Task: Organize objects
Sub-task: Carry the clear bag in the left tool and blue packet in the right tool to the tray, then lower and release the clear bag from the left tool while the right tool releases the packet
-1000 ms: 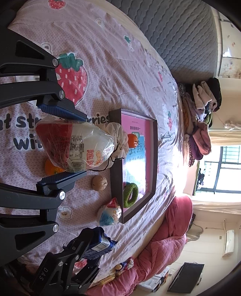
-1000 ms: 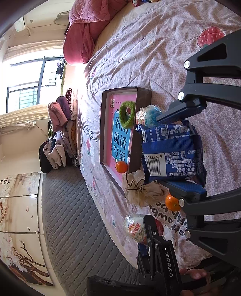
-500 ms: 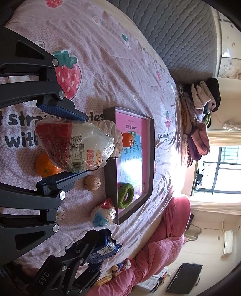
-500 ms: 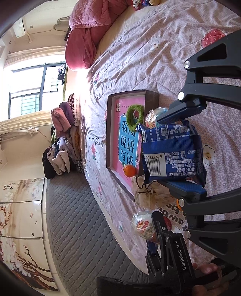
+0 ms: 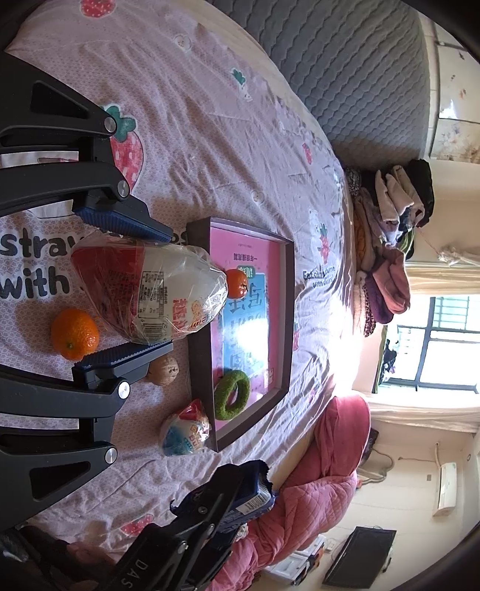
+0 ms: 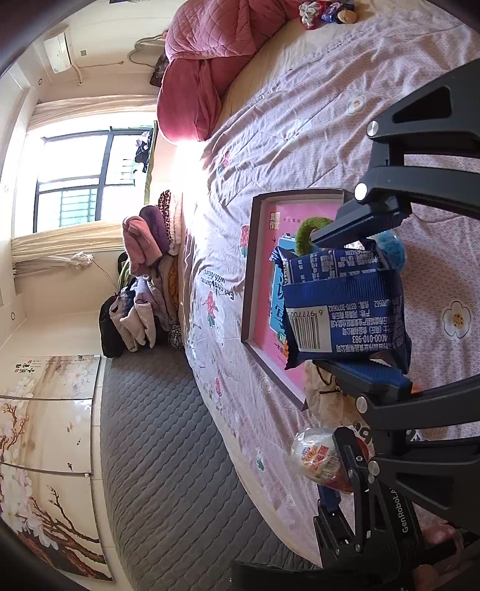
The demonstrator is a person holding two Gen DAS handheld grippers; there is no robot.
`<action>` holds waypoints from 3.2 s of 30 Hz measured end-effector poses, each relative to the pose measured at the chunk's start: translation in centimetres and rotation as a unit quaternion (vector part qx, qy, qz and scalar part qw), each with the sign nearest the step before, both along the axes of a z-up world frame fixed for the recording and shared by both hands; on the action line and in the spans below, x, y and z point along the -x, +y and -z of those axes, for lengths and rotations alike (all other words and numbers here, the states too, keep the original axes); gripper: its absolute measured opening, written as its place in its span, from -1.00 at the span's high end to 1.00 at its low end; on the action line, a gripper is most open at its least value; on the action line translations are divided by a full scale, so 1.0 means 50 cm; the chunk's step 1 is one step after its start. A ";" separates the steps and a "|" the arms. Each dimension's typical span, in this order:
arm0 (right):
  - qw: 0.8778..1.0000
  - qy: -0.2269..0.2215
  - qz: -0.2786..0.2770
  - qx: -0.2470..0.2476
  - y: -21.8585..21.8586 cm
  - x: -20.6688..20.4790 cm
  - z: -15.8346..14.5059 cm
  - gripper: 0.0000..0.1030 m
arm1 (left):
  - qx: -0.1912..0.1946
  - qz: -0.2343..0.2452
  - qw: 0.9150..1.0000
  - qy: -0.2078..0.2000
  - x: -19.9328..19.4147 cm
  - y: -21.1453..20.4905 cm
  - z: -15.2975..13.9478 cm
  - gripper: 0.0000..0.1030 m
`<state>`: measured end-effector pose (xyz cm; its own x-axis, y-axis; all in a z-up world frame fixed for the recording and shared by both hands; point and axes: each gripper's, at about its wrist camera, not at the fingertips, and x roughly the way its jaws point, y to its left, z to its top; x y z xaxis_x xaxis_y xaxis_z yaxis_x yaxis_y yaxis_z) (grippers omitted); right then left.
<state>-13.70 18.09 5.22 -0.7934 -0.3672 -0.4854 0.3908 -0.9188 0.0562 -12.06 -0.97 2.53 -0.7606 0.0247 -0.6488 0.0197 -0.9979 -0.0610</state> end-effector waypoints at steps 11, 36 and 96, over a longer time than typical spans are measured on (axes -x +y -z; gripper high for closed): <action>1.000 0.008 -0.005 -0.006 -0.008 0.054 -0.016 -0.11 | 0.003 -0.001 1.000 0.008 0.049 0.004 -0.019 -0.05; 1.000 -0.003 0.010 -0.017 0.013 0.168 -0.005 -0.11 | 0.017 0.006 1.000 0.002 0.218 0.024 -0.031 -0.05; 0.987 -0.136 0.030 -0.080 0.006 0.320 0.168 -0.14 | -0.023 0.046 0.987 -0.153 0.419 0.094 0.133 -0.04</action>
